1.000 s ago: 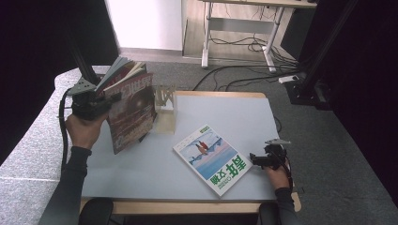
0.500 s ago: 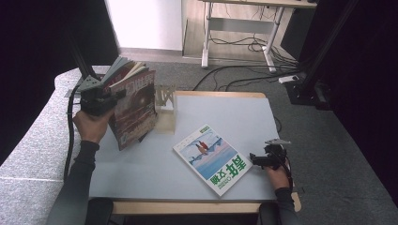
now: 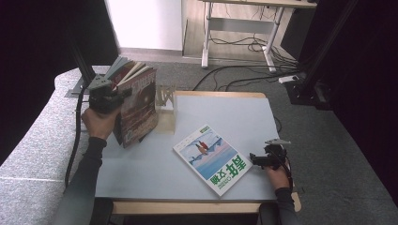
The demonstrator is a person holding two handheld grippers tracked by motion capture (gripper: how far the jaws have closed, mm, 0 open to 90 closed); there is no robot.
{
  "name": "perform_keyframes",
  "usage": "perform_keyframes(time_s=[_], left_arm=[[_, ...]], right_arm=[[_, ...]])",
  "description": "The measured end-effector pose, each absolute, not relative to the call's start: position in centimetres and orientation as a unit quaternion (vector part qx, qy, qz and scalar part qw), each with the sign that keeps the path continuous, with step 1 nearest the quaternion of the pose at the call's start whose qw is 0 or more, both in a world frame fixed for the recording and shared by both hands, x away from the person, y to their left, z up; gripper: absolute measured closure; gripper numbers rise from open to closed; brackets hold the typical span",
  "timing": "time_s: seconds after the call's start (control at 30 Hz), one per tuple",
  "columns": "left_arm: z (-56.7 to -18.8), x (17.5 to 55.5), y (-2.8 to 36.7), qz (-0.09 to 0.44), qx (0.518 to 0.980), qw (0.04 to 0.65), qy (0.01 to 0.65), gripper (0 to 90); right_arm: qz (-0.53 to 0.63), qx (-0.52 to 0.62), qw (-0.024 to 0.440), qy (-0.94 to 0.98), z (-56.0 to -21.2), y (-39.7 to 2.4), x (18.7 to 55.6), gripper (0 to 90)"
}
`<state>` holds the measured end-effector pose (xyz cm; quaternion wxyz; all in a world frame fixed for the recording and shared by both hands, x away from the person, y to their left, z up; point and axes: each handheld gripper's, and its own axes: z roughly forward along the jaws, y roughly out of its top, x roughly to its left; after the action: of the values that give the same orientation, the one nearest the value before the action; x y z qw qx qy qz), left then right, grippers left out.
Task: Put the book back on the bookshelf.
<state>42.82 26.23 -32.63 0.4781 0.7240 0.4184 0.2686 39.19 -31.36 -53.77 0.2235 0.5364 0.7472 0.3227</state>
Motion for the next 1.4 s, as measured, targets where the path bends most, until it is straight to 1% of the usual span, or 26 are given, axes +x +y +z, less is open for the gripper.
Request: perform_keyframes(time_s=[0.17,0.37,0.47,0.73,0.87,1.4], left_arm=[[-32.3,42.7,26.6,0.256,0.738,0.465,0.417,83.6],[-31.8,42.5,27.4,0.234,0.762,0.432,0.422,82.3],[-31.7,42.3,27.6,0.230,0.769,0.421,0.422,82.0],[-31.3,42.3,27.9,0.198,0.787,0.401,0.424,82.8],[-31.3,42.2,27.8,0.201,0.780,0.413,0.425,84.2],[-31.5,43.1,27.0,0.237,0.738,0.452,0.441,84.4]], right_arm=[[0.322,0.536,0.223,0.748,-53.8,-31.4,39.2,0.6],[0.322,0.536,0.224,0.747,-53.8,-31.4,39.2,0.6],[0.322,0.537,0.223,0.747,-53.8,-31.4,39.2,0.6],[0.322,0.536,0.224,0.748,-53.8,-31.4,39.2,0.5],[0.322,0.536,0.224,0.747,-53.8,-31.4,39.2,0.6],[0.322,0.536,0.223,0.748,-53.8,-31.4,39.2,0.6]])
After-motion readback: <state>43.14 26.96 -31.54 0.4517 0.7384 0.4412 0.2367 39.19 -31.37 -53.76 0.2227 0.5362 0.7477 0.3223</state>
